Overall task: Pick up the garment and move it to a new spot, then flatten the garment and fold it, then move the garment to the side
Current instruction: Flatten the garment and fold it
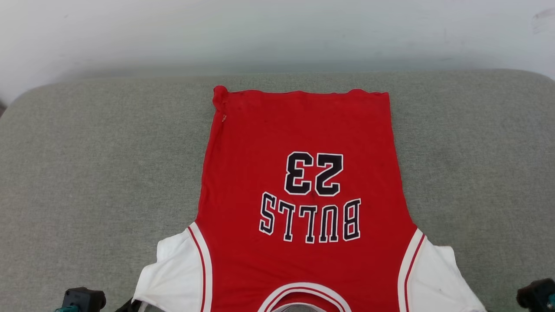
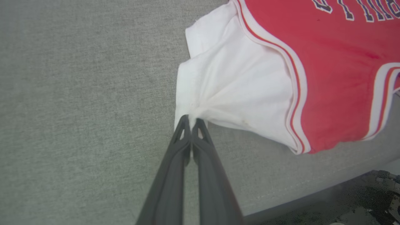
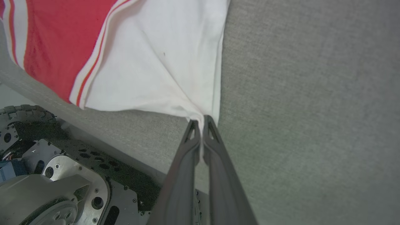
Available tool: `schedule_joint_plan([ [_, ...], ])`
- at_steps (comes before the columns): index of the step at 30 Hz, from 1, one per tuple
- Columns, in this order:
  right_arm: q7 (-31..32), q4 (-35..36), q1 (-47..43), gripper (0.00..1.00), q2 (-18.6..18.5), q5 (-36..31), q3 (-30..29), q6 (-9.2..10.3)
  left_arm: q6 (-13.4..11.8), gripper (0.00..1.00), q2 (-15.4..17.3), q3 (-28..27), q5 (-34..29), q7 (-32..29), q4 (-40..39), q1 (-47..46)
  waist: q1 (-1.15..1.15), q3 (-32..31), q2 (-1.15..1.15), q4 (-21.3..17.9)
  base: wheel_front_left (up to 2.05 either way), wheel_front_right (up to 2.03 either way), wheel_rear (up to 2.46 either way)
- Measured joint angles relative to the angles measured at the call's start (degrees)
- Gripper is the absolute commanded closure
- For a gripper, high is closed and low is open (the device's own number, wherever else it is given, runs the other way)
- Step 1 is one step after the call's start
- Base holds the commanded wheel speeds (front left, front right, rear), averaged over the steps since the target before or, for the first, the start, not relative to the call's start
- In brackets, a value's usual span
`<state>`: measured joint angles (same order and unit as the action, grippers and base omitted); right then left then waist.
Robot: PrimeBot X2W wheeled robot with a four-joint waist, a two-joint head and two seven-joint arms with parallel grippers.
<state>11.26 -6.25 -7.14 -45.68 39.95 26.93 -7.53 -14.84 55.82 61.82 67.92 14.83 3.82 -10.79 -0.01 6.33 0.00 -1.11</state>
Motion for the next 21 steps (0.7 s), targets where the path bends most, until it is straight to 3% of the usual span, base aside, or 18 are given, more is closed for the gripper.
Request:
schedule_joint_plan([
  [1,0.4,0.7,-0.2,1.00,0.5,-1.0,-1.8,0.00,-0.4,1.00,-0.1,-0.3,-0.4,0.0,-0.4,-0.1,0.00,0.2,0.00,0.1,0.00,0.00,0.00],
  [2,0.9,1.5,-0.2,0.85,0.9,-1.5,-3.8,0.01,-0.8,1.00,-0.1,-0.5,-0.8,0.0,-0.9,-0.4,0.00,0.3,0.00,0.3,0.00,0.00,0.00],
  [3,1.4,2.5,-0.2,0.00,1.5,-1.7,-5.5,0.01,-0.9,1.00,-0.1,-0.4,-1.7,0.0,-1.3,-0.6,0.00,0.5,0.00,0.4,0.00,0.00,0.00],
  [11,5.0,13.5,3.3,0.00,2.3,-6.8,-18.8,0.01,-3.8,1.00,-0.5,-2.2,-5.7,0.1,-6.4,-4.0,0.01,3.4,0.00,1.0,0.00,0.00,0.00],
  [16,7.1,19.0,15.5,0.00,3.4,-8.5,-24.3,0.01,-5.9,1.00,-0.5,-4.2,-8.3,0.1,-9.4,-6.0,0.01,6.9,0.00,1.6,0.00,0.00,0.00],
  [21,13.0,18.6,32.6,0.00,4.5,-7.3,-25.7,0.01,-6.9,1.00,-0.7,-5.2,-11.7,0.1,-11.7,-8.4,0.02,11.8,0.00,2.9,0.00,0.00,0.00],
])
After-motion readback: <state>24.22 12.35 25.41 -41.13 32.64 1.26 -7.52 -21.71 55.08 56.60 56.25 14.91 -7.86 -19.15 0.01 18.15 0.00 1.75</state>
